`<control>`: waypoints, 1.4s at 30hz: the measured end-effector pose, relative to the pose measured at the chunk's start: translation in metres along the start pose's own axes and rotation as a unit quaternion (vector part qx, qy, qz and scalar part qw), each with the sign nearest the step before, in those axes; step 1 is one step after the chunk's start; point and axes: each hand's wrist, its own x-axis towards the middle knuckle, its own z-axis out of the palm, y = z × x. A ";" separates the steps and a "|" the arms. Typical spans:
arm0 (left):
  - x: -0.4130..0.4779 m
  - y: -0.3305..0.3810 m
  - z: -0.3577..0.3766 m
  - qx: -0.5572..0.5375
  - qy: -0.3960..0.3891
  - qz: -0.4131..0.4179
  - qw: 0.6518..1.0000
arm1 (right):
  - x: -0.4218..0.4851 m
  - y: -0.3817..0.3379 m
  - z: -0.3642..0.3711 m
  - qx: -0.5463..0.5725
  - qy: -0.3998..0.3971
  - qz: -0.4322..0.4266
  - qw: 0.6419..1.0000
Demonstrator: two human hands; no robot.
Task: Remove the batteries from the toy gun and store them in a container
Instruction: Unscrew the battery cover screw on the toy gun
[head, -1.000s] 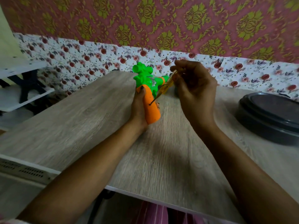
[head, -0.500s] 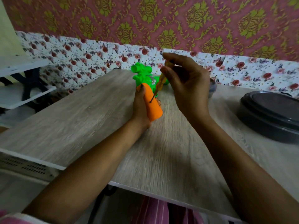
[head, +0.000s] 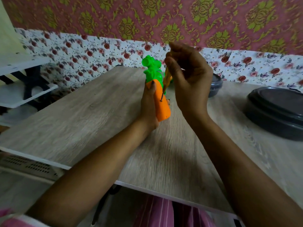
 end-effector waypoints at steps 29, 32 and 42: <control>-0.008 0.009 0.005 0.015 0.093 -0.063 0.994 | -0.002 0.007 -0.016 -0.008 -0.007 0.018 1.000; -0.008 0.007 0.002 0.021 0.091 -0.061 0.994 | -0.004 0.011 -0.016 -0.010 -0.019 0.002 1.000; -0.007 0.008 0.002 -0.007 0.090 -0.067 0.994 | -0.007 0.008 -0.019 0.016 0.036 0.002 0.999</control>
